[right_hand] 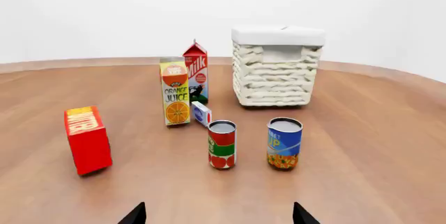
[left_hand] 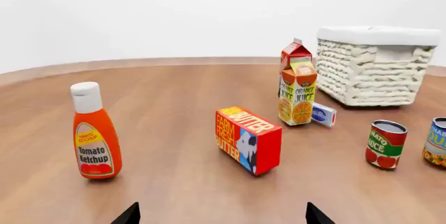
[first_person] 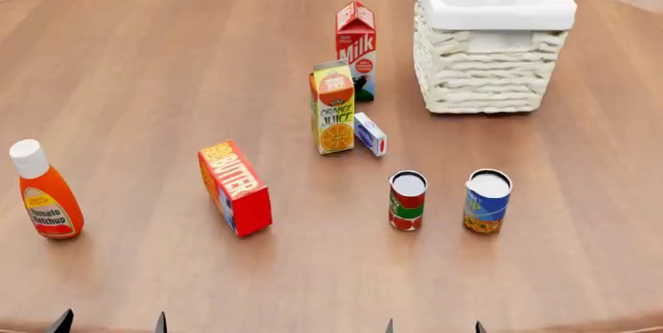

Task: Pick up the alphabet soup, and put it in the basket.

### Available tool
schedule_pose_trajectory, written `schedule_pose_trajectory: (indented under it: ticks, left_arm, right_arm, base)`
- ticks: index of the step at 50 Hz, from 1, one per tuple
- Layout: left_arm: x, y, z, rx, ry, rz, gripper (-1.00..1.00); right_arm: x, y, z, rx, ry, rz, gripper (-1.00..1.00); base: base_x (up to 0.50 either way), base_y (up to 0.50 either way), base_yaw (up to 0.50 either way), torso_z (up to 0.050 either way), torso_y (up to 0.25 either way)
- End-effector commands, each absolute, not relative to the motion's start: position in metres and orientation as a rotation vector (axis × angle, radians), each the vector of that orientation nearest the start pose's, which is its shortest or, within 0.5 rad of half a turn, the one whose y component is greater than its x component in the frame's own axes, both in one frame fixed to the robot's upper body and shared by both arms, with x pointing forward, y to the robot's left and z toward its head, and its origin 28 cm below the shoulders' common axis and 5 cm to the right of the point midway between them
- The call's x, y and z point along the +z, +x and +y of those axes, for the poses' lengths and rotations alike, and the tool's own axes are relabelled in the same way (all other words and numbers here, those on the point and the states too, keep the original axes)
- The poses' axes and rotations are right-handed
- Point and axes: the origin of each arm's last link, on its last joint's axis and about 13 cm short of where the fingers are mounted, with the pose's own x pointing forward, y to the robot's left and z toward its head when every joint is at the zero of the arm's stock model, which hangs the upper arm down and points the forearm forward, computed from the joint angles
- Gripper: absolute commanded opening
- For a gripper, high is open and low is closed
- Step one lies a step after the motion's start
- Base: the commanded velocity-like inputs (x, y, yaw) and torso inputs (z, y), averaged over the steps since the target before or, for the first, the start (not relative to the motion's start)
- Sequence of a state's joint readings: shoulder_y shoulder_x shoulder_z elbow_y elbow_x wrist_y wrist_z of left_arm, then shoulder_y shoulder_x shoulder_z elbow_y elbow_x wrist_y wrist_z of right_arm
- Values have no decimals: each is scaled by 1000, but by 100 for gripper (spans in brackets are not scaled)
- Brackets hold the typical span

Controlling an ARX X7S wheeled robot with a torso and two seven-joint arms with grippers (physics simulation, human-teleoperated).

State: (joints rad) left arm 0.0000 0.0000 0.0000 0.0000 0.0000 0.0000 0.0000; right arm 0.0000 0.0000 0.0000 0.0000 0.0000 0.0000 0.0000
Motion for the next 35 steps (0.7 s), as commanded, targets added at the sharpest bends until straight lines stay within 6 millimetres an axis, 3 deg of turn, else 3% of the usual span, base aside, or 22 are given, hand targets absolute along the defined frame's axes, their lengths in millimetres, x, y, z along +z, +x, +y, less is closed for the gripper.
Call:
schedule_pose_trajectory:
  ticks: [1, 19, 35]
  left_arm:
    - [12, 211, 206, 2, 1, -1, 100]
    - [16, 207, 205, -24, -8, -32, 100]
    - [35, 191, 207, 22, -5, -170, 100]
  right_arm:
    - [15, 209, -96, 5, 0, -6, 100]
    - [17, 205, -96, 12, -4, -22, 100]
    - [49, 182, -104, -35, 38, -185, 100]
  base:
    - [0, 0, 0, 0, 0]
    - [0, 0, 0, 0, 0]
    - [0, 0, 0, 0, 0]
